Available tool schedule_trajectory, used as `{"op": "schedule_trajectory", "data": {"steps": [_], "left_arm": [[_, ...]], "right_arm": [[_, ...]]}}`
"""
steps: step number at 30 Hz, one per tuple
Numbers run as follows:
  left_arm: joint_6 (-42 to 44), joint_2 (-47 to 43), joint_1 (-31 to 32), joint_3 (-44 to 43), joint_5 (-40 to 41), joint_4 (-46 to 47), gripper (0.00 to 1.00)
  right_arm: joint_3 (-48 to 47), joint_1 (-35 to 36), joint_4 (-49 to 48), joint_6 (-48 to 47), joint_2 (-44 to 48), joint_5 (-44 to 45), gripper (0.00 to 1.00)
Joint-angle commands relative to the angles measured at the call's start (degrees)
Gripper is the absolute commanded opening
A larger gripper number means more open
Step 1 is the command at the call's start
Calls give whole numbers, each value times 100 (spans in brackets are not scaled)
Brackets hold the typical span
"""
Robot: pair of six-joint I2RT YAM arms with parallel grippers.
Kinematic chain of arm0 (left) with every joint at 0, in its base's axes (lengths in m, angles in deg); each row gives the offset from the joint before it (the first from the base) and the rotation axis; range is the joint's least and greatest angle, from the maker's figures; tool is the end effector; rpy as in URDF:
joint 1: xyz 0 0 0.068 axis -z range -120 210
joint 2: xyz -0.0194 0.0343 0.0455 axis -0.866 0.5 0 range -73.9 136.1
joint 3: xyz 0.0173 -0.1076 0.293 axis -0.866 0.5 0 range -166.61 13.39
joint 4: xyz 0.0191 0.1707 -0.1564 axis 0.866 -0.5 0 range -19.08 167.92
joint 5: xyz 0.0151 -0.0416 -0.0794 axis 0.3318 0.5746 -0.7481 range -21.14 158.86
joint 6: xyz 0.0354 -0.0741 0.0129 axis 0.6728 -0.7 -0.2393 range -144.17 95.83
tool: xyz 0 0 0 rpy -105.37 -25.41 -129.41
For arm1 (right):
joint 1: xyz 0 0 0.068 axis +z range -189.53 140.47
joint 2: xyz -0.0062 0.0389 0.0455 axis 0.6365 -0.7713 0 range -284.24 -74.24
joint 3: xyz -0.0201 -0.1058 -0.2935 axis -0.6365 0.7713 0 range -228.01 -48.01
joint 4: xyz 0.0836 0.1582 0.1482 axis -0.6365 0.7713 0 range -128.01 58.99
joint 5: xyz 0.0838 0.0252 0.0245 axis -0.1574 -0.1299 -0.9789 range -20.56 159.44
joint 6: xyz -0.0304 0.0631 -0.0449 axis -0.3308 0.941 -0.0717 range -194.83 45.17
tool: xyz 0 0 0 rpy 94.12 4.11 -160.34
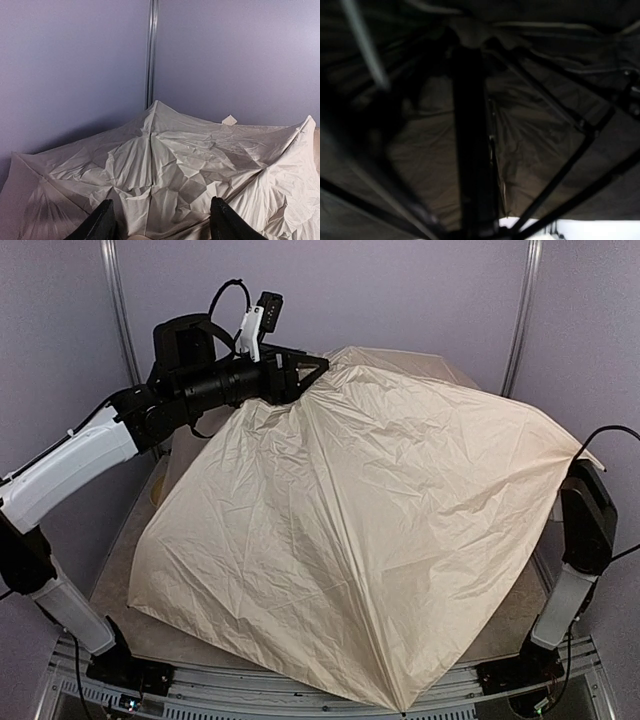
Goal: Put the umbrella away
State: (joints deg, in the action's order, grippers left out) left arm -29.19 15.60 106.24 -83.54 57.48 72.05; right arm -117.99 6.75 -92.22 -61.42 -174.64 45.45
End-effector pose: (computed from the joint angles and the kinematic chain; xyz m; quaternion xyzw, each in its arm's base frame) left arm 0.2433 -0.2746 0.5095 0.3108 0.6245 -0.3708 0.6131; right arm 0.2676 0.3226 0.4135 -0.3181 0.4631 0.5063 0.6542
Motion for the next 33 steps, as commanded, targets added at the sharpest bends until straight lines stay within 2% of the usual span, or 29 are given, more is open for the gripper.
{"op": "schedule_trajectory", "data": {"steps": [1, 4, 9, 13, 18, 22, 24, 26, 29, 31, 33], "left_arm": [[193, 146, 289, -74, 16, -804, 62], [128, 115, 313, -125, 162, -930, 60], [88, 176, 301, -303, 560, -1274, 51], [22, 314, 162, -144, 552, -1320, 47], [89, 649, -8, 394, 149, -1286, 49], [150, 807, 180, 846, -138, -783, 51], [98, 965, 224, 832, -321, -752, 51], [39, 1040, 216, 815, -478, -708, 50], [-83, 827, 113, 1034, -662, -382, 52], [-177, 502, -24, 1321, -754, -126, 58], [-225, 184, -186, 1631, -757, 33, 69]], "right_arm": [[-406, 208, -1245, 182, -11, 245, 13], [-481, 213, -1658, 384, -136, 363, 14], [-586, 212, -1387, 507, -201, 381, 22], [188, 212, -1744, 605, -274, 625, 29], [1644, 99, -2239, 429, -305, 1019, 35], [2497, -9, -3252, 496, -465, 1137, 30], [2670, -14, -3436, 464, -531, 1183, 31], [2630, -14, -3274, 432, -523, 1182, 27], [2213, -14, -2369, 256, -324, 1036, 17], [2013, -21, -1900, 52, -121, 951, 11], [2104, -54, -1899, -183, 102, 760, 6]]}}
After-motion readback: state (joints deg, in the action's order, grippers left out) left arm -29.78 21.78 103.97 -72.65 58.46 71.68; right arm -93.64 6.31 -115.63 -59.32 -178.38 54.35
